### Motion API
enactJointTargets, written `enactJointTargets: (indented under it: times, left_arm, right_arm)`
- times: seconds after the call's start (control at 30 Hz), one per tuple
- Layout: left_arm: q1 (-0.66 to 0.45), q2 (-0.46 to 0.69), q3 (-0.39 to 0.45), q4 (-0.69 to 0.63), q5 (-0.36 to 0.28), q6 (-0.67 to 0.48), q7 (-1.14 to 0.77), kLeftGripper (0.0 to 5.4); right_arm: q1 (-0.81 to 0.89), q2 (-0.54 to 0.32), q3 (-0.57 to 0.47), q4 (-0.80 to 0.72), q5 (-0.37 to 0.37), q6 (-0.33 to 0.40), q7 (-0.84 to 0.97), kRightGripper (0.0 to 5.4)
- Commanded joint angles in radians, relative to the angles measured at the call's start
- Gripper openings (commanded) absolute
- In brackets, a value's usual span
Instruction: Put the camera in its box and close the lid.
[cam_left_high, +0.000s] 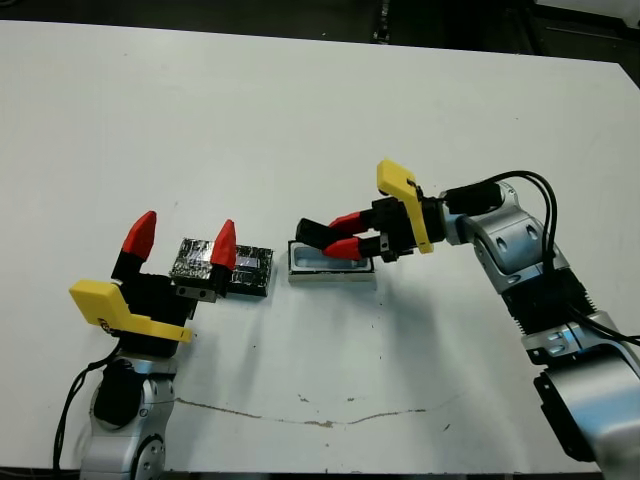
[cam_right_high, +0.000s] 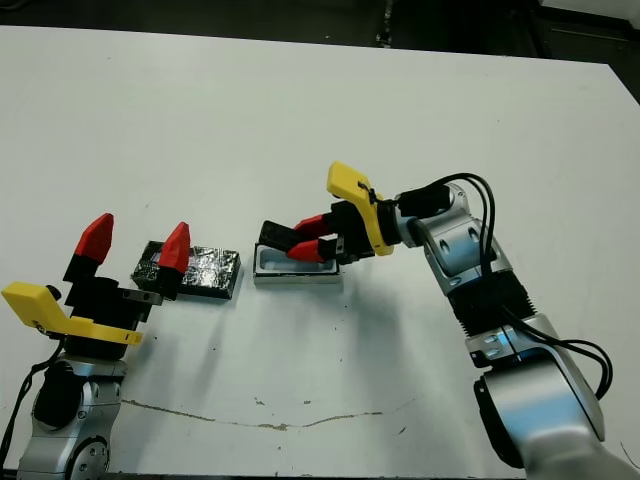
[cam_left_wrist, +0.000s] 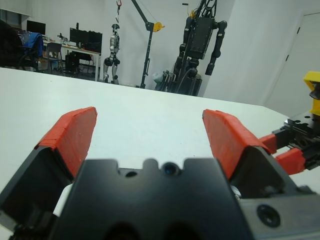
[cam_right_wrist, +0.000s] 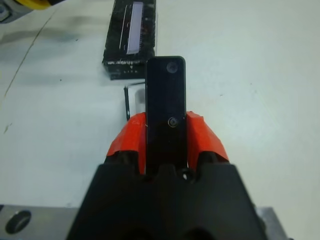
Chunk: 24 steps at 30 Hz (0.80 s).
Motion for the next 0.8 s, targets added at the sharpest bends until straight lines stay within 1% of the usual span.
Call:
enactJointTargets:
  times: [0.03,0.17,0.5,0.73,0.8]
  left_arm:
    - [0.005,0.004,0.005,0.007,0.006,-0.006,-0.004,5.40]
    - [0.004,0.005,0.006,0.007,0.002,-0.004,-0.005,5.40]
    - [0.001,0.004,0.008,0.005,-0.005,0.005,-0.004,5.40]
    - [0.004,0.004,0.006,0.007,0.001,0.000,-0.005,5.40]
    - [0.005,0.001,0.005,0.005,-0.002,0.002,-0.003,5.40]
  right_arm:
    - [0.025,-0.032,-0.007,0.026,0.000,-0.011,0.020,1.66]
    - [0.033,-0.042,0.004,0.057,-0.010,-0.018,0.031,1.66]
    - [0.051,-0.036,0.013,0.139,-0.017,-0.087,0.055,1.66]
    - [0.043,-0.020,0.007,0.118,-0.006,-0.084,0.037,1.66]
    - [0.040,-0.003,-0.004,0.117,0.013,-0.085,0.038,1.66]
